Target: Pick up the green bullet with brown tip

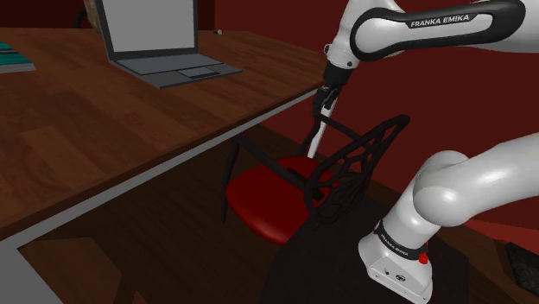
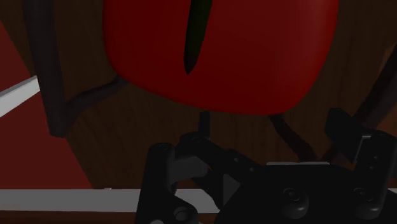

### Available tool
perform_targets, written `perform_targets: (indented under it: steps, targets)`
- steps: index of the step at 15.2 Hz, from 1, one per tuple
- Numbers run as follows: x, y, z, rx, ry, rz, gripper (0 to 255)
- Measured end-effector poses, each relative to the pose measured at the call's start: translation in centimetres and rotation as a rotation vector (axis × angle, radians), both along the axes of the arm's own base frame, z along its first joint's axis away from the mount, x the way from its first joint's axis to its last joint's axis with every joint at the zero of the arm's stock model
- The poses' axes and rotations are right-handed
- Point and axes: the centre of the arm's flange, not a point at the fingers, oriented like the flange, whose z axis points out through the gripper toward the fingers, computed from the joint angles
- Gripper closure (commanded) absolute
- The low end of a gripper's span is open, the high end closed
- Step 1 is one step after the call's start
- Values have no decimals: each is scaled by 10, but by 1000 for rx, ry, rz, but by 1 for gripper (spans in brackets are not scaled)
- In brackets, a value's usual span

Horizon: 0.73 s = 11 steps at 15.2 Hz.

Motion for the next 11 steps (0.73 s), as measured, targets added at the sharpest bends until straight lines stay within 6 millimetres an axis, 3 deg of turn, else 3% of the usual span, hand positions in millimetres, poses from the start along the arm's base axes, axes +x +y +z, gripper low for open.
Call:
perform_targets:
  steps: [11]
  targets:
    - [31, -39, -141, 17, 59, -95, 0]
